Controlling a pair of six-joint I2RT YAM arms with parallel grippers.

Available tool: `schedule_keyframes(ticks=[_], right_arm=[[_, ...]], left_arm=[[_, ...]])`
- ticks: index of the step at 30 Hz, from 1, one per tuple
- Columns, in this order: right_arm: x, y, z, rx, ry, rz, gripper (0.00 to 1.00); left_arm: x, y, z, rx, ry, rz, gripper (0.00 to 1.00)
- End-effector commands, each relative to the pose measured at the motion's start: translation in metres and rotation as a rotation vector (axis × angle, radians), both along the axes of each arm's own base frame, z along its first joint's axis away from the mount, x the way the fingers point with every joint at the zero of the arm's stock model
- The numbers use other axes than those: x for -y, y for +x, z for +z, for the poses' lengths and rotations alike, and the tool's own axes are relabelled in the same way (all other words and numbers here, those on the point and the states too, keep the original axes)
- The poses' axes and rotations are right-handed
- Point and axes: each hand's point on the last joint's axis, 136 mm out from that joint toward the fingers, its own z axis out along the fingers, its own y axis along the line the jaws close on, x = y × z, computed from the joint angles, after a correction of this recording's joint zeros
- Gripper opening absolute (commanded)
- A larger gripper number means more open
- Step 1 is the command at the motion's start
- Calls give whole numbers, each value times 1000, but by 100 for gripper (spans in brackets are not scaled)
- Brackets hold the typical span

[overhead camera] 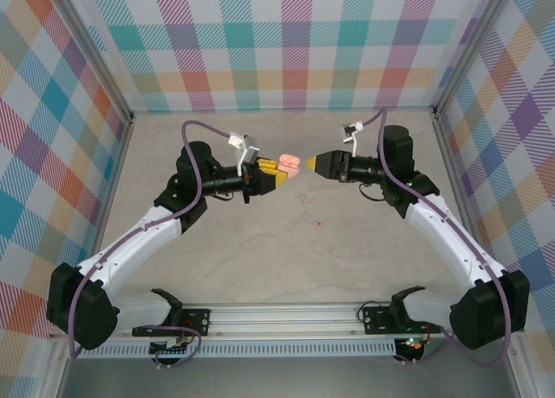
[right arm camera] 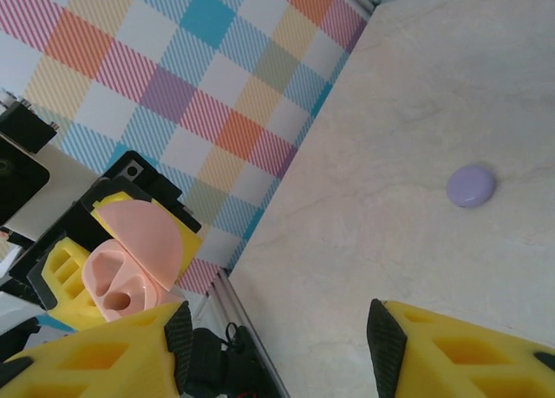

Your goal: Insert the wireless bluetooth earbuds into the charging case

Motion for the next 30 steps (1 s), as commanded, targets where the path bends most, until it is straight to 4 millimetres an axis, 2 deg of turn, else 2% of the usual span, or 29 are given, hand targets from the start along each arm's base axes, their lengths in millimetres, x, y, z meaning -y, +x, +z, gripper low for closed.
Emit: schedule_keyframes(ticks=[1,9,15,21,23,30], right_arm=[[-13,-11,37,79,70,82,57],[-31,-14,38,69,65,134,56],[-40,-15,38,59,60,160,48],[-44,-18,38,55,57,177,35],[-46,-19,38,57,54,183,31],[-49,-20,34,48,39,191,25]], left_arm=[[-3,-3,5,41,-16,-11,4],[1,-2,4,39,-16,-27,4],[1,-1,3,40,-11,-22,4],[2,0,1,40,-6,-19,5],[4,0,0,34,-5,-25,8],[7,-1,2,30,-5,-37,16]])
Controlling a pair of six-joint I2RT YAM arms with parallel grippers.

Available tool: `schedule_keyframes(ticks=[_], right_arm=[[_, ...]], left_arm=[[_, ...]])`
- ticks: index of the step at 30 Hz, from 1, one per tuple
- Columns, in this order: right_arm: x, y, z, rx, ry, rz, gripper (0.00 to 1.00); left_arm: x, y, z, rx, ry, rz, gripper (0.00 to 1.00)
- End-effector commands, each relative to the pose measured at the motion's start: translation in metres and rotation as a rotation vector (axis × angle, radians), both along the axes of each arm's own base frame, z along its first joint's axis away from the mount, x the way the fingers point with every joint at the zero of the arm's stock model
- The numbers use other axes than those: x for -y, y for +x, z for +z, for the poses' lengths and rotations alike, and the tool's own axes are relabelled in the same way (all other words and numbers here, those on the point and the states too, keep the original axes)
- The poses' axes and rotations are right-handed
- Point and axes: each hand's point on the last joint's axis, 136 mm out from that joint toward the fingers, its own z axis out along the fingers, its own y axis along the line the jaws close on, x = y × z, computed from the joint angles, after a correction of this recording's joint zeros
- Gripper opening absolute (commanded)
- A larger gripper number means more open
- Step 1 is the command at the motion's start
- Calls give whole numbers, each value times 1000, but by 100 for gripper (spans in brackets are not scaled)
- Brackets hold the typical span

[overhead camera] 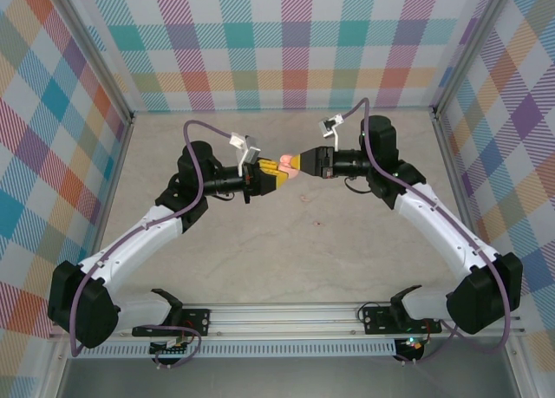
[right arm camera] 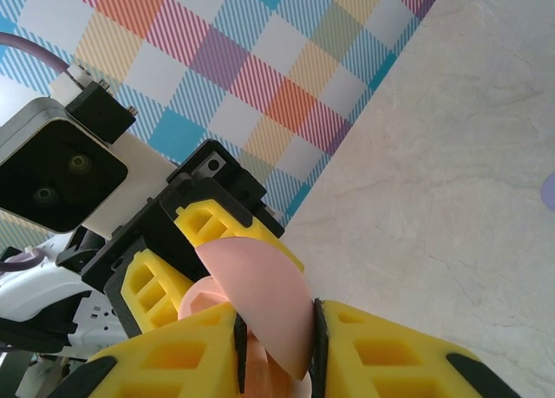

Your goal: Insert the wireless bluetooth earbuds into the charging case

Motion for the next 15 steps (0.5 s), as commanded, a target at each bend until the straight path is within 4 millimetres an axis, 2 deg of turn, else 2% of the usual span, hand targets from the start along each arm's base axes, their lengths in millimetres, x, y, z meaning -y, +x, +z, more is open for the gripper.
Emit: schedule_keyframes(ticks=[1,15], right_arm=[[-8,-8,11,39,11,57,25],[-15,-10,6,37,-11,78,25]], left_arm=[[5,-1,6,34,-10,-25,17],[8,-2,5,18,-2,-39,21]])
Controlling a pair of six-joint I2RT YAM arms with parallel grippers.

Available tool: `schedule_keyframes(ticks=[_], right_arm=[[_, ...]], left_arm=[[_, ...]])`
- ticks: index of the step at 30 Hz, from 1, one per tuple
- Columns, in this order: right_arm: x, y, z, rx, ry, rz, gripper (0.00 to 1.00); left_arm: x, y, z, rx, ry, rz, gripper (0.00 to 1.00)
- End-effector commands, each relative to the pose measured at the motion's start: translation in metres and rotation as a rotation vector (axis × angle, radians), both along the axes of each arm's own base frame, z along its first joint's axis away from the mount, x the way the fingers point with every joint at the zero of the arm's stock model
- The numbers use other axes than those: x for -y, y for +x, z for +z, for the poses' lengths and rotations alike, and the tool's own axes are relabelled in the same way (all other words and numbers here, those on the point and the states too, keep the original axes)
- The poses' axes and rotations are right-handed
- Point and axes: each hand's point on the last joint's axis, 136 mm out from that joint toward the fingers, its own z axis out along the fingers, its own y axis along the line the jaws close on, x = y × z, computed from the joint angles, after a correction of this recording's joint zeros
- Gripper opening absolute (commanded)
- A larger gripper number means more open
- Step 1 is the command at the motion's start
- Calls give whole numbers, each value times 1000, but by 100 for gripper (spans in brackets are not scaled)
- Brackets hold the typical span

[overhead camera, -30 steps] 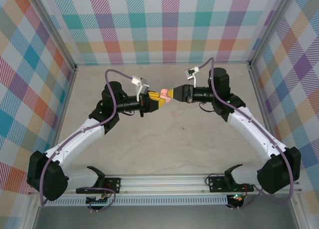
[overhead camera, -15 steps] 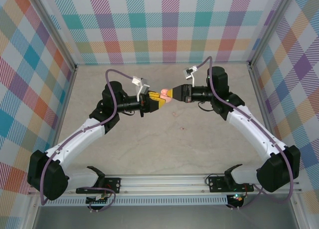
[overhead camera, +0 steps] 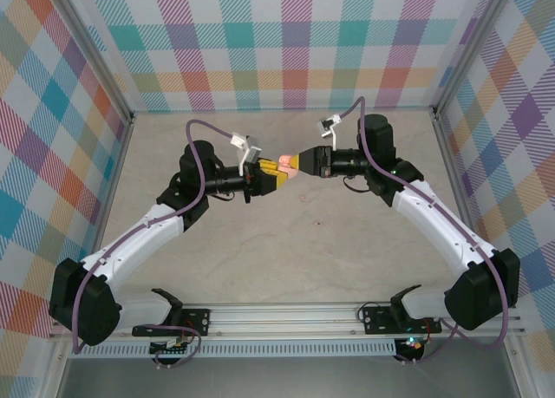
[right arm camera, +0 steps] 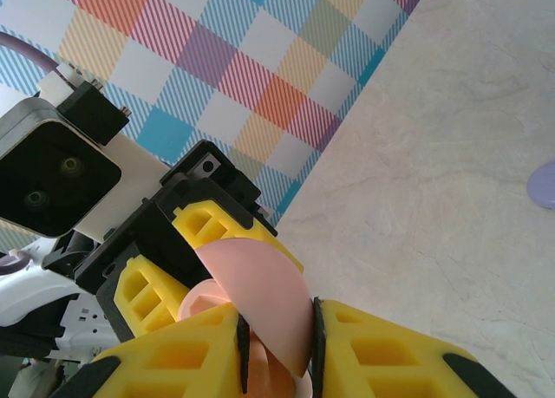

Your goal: Insert the wireless bluetooth earbuds into the charging case

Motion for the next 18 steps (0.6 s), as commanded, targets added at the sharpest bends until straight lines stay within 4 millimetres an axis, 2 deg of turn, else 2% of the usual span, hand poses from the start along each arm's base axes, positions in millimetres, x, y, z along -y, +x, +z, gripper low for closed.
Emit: schedule_keyframes(ticks=[1,13,18], right_arm=[[-13,-15,12,44,14,83,25],[-18,-18,10,43,-2,103,25],[-19,-19,8,42,-6,109,24]], left_arm=[[6,-4,12,38,-14,-39,22],[8,-3,11,28,-11,-43,27],[8,-5,12,28,-14,-47,26]])
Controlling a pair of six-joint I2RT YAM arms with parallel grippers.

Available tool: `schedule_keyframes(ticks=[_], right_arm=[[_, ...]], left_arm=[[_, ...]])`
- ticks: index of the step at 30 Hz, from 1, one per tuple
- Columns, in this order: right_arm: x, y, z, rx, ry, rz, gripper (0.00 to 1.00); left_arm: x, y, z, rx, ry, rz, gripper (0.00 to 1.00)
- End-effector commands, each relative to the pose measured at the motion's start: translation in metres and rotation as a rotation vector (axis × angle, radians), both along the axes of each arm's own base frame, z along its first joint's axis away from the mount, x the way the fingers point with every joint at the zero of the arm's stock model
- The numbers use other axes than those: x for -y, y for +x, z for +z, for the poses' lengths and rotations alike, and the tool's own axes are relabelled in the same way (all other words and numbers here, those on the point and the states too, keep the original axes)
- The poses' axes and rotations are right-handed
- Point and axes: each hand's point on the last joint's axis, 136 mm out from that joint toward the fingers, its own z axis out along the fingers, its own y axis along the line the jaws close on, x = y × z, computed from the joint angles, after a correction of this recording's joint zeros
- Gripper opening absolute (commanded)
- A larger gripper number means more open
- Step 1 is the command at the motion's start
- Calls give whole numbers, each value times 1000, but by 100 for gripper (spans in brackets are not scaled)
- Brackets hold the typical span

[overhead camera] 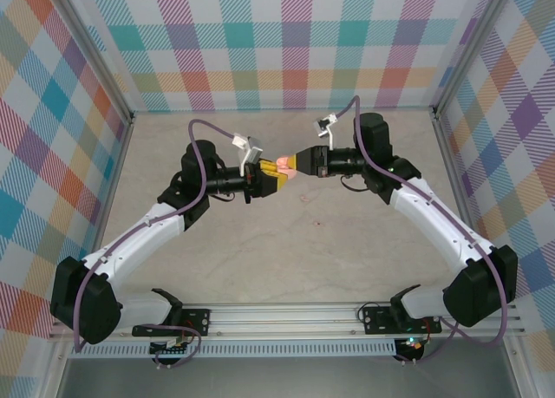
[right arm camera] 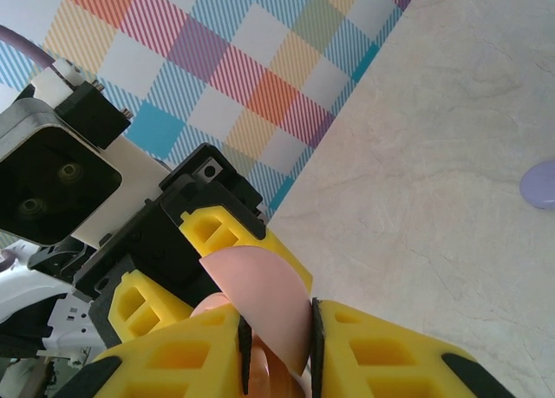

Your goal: Insert the wireless bluetooth earbuds into the charging case

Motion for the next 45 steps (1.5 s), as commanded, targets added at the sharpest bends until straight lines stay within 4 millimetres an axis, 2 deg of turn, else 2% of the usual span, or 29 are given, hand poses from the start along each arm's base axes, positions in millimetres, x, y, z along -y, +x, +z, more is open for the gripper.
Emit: schedule_keyframes(ticks=[1,9,15,18,24,28,33,36,38,40,45], right_arm=[[-15,-20,10,32,18,104,24],[-14,-22,6,33,-6,99,24],[1,-16,9,95,-66,-7,43],[9,-15,11,119,-96,-56,48],[20,-14,16,152,-127,-124,50],[34,-10,17,174,-168,-210,52],[67,-1,12,197,-263,-389,53],[89,6,-4,180,-358,-487,53],[100,11,-24,136,-447,-517,53],[103,14,-47,87,-521,-493,53],[94,22,-105,-19,-653,-390,52]], left_arm=[[7,-4,19,54,-29,-35,25],[7,-3,18,46,-26,-34,14],[6,-2,7,39,-3,-26,10],[7,-1,3,34,0,-24,9],[6,1,1,39,5,-15,9],[4,1,0,41,13,-9,9],[-1,-1,-3,49,24,2,9],[-4,-5,-2,59,21,-5,8],[-5,-10,1,70,16,-14,9],[-7,-13,3,82,13,-17,9],[-14,-24,11,121,11,-14,9]])
